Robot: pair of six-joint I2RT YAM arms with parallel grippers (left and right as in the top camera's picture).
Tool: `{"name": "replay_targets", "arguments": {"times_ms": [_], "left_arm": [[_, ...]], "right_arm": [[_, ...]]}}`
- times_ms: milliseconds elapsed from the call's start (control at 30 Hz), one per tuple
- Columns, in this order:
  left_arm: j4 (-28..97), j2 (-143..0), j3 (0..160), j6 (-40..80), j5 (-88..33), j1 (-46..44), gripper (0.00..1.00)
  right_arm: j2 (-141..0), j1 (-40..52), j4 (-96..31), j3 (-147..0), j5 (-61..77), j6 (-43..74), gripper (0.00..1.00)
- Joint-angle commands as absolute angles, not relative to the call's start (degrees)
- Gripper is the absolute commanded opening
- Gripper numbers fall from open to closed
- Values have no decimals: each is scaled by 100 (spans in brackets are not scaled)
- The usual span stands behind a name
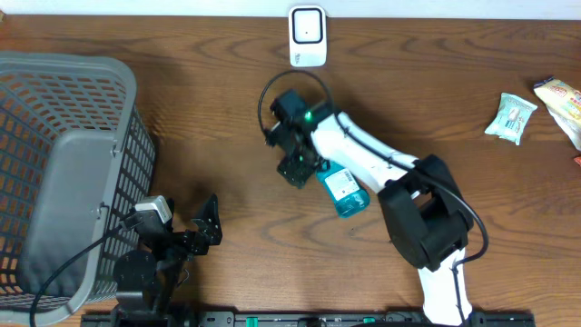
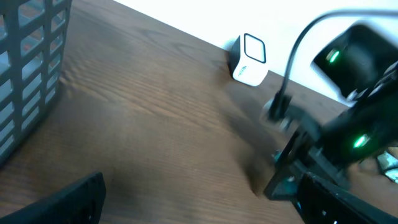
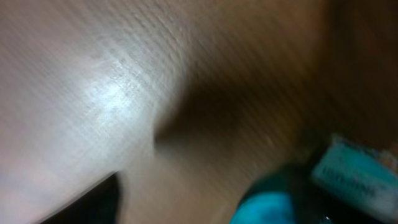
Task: Scan the item barcode
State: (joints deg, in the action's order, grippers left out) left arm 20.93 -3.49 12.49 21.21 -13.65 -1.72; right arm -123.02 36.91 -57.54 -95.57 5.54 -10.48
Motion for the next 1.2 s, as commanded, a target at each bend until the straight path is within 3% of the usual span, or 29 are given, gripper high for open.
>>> {"name": "replay_targets", "arguments": {"times_ms": [0,133,300,667,900,1033,1167], "left_arm": [[2102,-333,1258,2193,-1437,-196,98],[2102,-333,1258,2196,-1435,-196,98],[2102,-333,1258,2193,-1435,-196,98],[2102,-333,1258,2193,-1435,-196,98],[2102,-333,1258,2196,-1435,-196,98],[2102,-333,1258,2196,-1435,-196,98],[2102,-333,1258,2193,-1437,-196,98]], "right_arm": [[-12228,3511,-6351,-10573,1168,-497,99],[-12228,3094,-6641,-10908,1444,176,99],[-12241,2462,-6611,-10291,1890,381,99],[-12254,1981,-5395,-8794,2418,379,99],[-12258,1981,-5321,-8326,2421,108,78],[-12261,1986,-5188,-8103,2462,-14,51],[-12263,1992,-5113,-7861,2390,-200,39]]}}
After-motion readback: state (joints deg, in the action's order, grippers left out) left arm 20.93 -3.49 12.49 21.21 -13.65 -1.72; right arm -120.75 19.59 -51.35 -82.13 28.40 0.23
